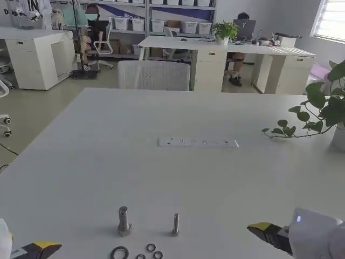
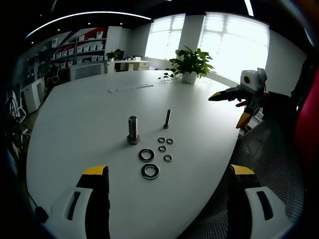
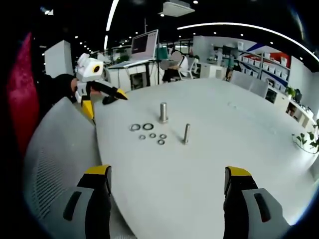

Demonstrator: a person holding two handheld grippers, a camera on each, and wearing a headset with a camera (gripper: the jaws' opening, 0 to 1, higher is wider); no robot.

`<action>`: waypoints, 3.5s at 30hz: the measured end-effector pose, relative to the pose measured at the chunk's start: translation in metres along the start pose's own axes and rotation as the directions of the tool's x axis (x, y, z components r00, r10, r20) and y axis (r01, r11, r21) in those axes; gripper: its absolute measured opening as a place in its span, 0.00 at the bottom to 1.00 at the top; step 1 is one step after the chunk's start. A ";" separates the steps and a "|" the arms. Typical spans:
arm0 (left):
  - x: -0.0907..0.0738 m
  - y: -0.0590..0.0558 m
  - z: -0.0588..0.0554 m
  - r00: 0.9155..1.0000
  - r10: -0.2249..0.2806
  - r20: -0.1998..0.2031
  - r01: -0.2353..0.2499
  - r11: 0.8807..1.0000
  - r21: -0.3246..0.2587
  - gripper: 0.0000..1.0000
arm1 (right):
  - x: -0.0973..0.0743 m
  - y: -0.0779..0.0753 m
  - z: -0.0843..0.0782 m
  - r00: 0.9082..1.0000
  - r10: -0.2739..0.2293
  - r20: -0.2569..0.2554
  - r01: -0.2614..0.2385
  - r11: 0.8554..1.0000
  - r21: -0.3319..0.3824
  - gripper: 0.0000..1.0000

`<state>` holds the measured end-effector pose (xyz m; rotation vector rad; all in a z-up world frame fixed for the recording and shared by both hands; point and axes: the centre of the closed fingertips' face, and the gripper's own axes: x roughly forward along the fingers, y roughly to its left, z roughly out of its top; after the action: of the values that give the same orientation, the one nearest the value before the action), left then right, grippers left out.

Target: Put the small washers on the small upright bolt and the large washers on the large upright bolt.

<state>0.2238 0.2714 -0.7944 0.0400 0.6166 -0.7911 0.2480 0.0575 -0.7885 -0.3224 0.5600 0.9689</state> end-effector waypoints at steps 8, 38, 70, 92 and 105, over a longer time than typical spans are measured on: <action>-0.001 0.000 0.000 1.000 0.000 0.002 0.000 1.000 -0.003 1.00 | 0.000 0.000 0.000 1.000 0.000 -0.003 0.000 1.000 -0.005 0.94; -0.004 -0.003 -0.002 1.000 -0.004 0.003 0.004 1.000 -0.003 1.00 | -0.002 0.004 -0.002 1.000 -0.002 -0.009 0.002 1.000 -0.004 0.93; -0.003 -0.005 0.000 1.000 -0.005 0.007 0.005 1.000 0.000 1.00 | -0.003 0.007 -0.002 1.000 0.005 -0.028 -0.006 1.000 -0.022 0.92; -0.005 -0.006 -0.002 1.000 0.001 0.024 -0.001 1.000 -0.005 1.00 | 0.016 0.031 0.016 0.994 0.095 -0.053 -0.100 0.990 -0.096 0.89; -0.006 -0.008 -0.002 0.999 0.002 0.034 -0.001 1.000 -0.008 1.00 | 0.037 0.053 0.037 0.980 0.179 -0.085 -0.192 0.963 -0.190 0.88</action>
<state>0.2142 0.2702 -0.7911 0.0201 0.5876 -0.7866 0.2309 0.1300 -0.7806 -0.4875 0.5630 1.2023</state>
